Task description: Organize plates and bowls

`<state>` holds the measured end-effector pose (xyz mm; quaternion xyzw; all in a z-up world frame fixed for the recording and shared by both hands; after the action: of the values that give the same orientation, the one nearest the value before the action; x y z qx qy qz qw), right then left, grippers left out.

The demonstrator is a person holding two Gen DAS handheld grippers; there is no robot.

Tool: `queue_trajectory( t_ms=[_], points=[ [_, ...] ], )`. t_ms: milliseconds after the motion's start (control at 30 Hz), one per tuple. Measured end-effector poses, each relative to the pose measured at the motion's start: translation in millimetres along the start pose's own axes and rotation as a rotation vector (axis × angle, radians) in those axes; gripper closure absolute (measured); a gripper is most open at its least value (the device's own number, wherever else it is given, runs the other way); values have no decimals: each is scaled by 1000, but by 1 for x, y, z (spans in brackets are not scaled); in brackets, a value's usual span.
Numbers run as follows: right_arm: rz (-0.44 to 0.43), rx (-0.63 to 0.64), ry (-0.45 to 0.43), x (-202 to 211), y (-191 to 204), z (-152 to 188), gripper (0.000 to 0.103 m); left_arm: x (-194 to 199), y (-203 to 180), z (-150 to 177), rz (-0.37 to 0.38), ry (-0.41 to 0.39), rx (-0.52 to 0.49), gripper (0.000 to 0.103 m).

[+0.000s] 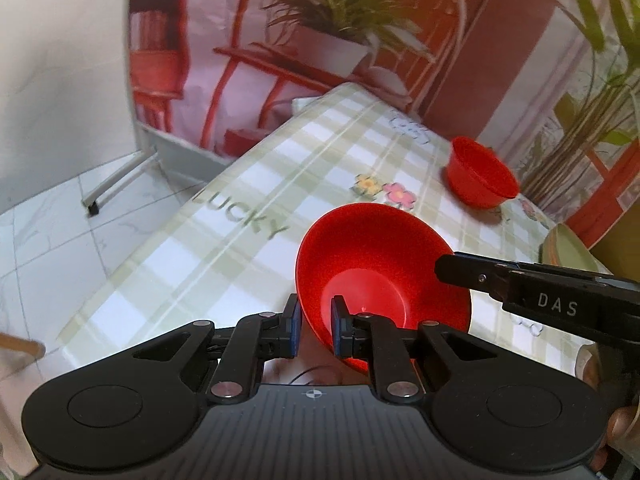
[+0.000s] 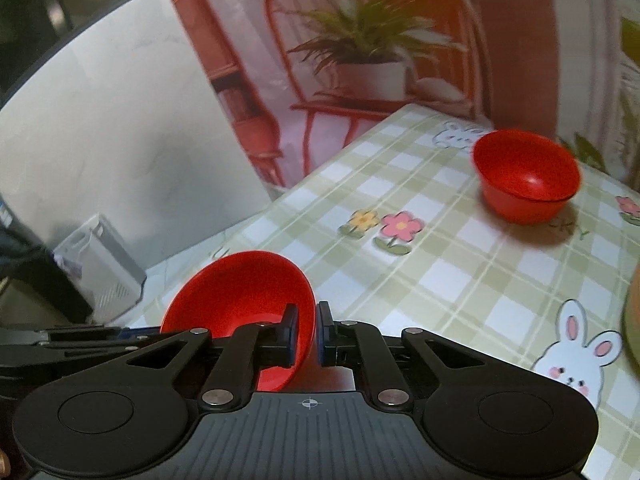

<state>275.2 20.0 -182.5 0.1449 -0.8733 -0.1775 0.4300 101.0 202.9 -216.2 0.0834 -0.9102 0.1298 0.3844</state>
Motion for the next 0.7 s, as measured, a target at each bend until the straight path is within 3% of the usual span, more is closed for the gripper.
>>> queue_trajectory(
  t_ms=[300, 700],
  points=[
    [60, -77, -122, 30, -43, -38, 95, -10, -50, -46, 62, -63, -112, 87],
    [189, -155, -224, 46, -113, -86, 94, -61, -119, -104, 177, -94, -194, 87]
  ],
)
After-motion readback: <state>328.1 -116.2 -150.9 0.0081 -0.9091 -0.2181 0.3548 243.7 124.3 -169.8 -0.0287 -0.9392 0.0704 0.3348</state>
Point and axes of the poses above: each gripper's, at about its wrist camera, not at the fingertips, and x roughly against the way its jaws point, y to its left, z to its underside, the point moved 4 cm from there along -x, roughly the way its jaws point, and after that the axes turned 7 degrees about -x, right-handed, at the moved point
